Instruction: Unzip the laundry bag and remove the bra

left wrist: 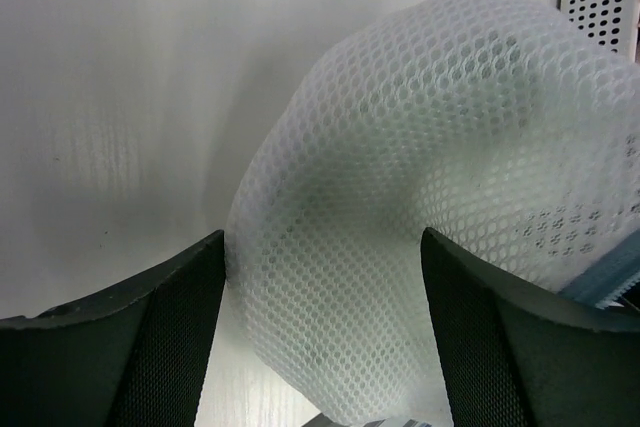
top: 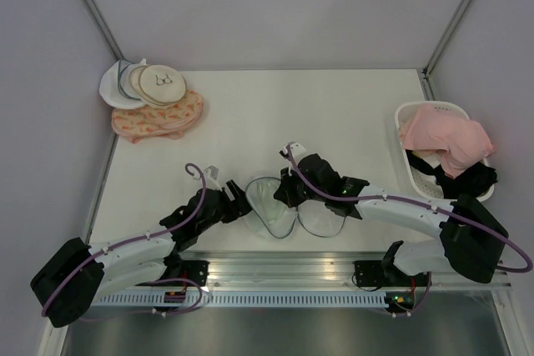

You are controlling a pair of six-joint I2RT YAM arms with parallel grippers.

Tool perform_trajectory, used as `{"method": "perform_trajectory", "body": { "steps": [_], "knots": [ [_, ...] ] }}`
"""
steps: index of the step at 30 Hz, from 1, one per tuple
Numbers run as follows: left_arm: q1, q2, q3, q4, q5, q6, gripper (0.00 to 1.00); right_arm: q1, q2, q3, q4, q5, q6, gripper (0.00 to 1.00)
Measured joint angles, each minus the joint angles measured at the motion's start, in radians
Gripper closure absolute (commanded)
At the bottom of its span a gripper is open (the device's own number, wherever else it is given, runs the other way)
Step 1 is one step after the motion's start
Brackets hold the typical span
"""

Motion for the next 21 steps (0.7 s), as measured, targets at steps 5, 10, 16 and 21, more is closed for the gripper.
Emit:
{"method": "perform_trajectory", "body": {
  "steps": [5,10,16,21],
  "knots": [
    [0.000,-0.002,0.000,-0.011,-0.004,0.000,0.18,0.000,-0.035,0.000,-0.064,-0.159,-0.075,0.99],
    [0.000,-0.019,0.000,-0.020,-0.013,0.000,0.18,0.000,-0.147,0.000,-0.113,-0.338,-0.144,1.00],
    [0.000,-0.025,0.000,-0.023,-0.029,0.000,0.18,0.000,-0.261,-0.017,-0.069,-0.473,-0.161,1.00],
    [0.000,-0.025,0.000,-0.034,-0.030,0.000,0.18,0.000,-0.243,-0.017,-0.061,-0.515,-0.161,0.99]
  ]
}}
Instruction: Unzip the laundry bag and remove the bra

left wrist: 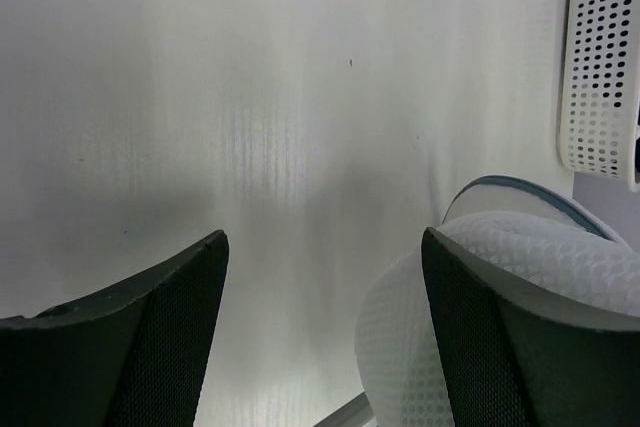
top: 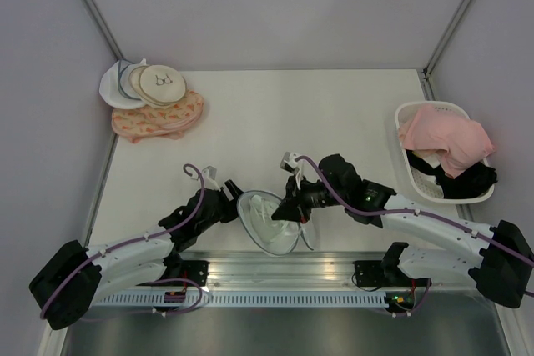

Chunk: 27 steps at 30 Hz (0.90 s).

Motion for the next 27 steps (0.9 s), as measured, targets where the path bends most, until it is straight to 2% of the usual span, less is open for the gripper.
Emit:
{"method": "perform_trajectory", "body": {
  "steps": [7,14,17,20,24,27],
  "knots": [
    [0.000,0.000,0.000,-0.005,0.000,0.000,0.19,0.000,-0.089,-0.087,0.108,-0.044,0.046,1.00],
    [0.000,0.000,0.000,-0.004,0.000,0.000,0.22,-0.006,-0.122,-0.132,0.316,-0.158,0.165,1.00],
    [0.000,-0.001,0.000,-0.003,0.002,0.000,0.18,-0.008,-0.114,-0.136,0.342,-0.150,0.185,1.00],
    [0.001,-0.042,0.000,-0.005,0.006,0.000,0.01,-0.008,-0.093,-0.130,0.304,-0.098,0.171,1.00],
    [0.003,-0.225,-0.002,-0.028,-0.012,-0.005,0.00,-0.014,-0.095,-0.123,0.185,0.058,0.126,1.00],
    [0.003,-0.399,-0.001,-0.111,-0.063,-0.009,0.00,-0.020,-0.108,-0.113,0.094,0.186,0.090,1.00]
  ]
}}
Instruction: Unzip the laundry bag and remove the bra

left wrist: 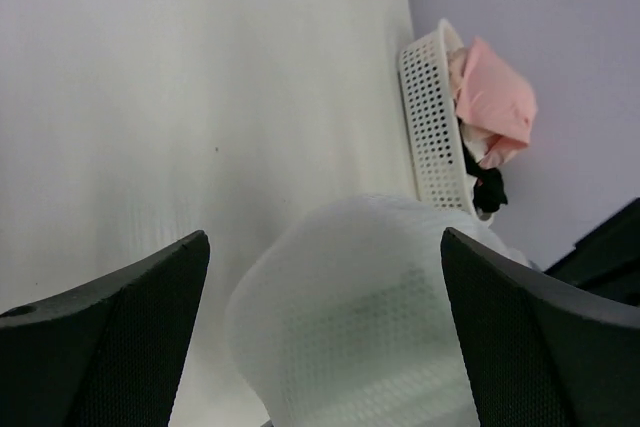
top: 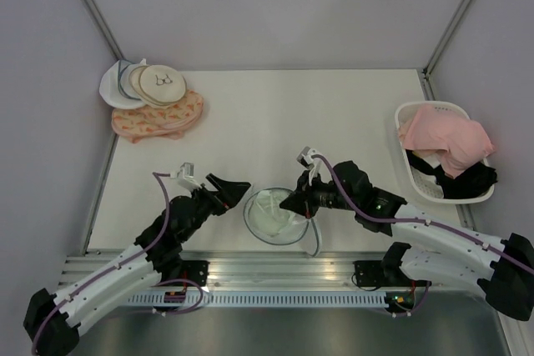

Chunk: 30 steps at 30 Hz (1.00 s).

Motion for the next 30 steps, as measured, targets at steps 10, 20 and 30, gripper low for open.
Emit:
{"method": "perform_trajectory", "body": {
  "steps": [10,20,30],
  "knots": [
    [0.000,-0.166,0.032,-0.171,-0.048,0.024,0.00,-0.006,0.039,0.025,-0.134,0.216,-0.047,1.00],
    [-0.010,0.216,0.175,-0.173,0.123,0.150,0.06,-0.006,0.094,0.068,-0.138,0.258,-0.046,1.00],
    [-0.056,0.250,0.220,-0.171,0.143,0.249,0.62,-0.006,0.135,0.082,-0.135,0.274,-0.046,1.00]
  ]
}}
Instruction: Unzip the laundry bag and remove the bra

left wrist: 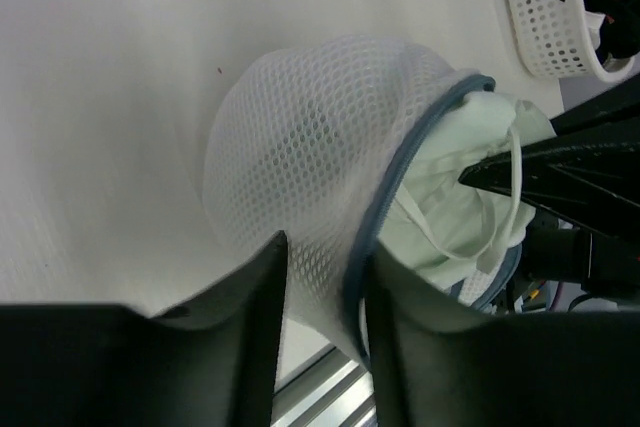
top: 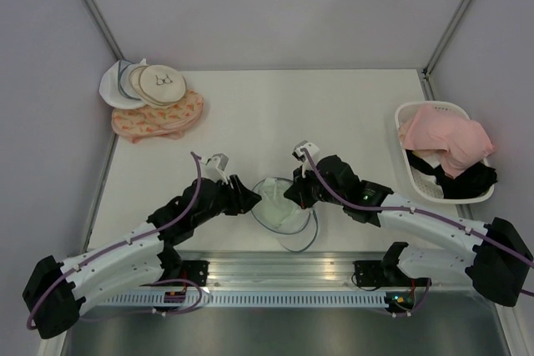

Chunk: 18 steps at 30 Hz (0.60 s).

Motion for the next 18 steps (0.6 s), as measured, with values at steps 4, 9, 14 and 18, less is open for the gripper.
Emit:
{"method": "perform_trajectory", "body": {
  "steps": [4,9,14,18],
  "knots": [
    [-0.011,0.093,0.032,-0.005,0.000,0.034,0.98,-0.001,0.001,0.003,0.004,-0.003,0.000,1.00],
    [-0.023,0.148,0.041,-0.006,-0.007,0.042,0.98,-0.003,0.000,0.010,0.000,-0.027,0.000,0.89],
    [-0.023,0.148,0.042,-0.006,-0.027,0.042,0.98,-0.006,-0.002,0.011,0.001,-0.078,-0.001,0.66],
    [-0.024,0.141,0.042,-0.006,-0.028,0.042,0.98,-0.006,-0.001,0.011,0.009,-0.101,-0.001,0.80]
  ]
}}
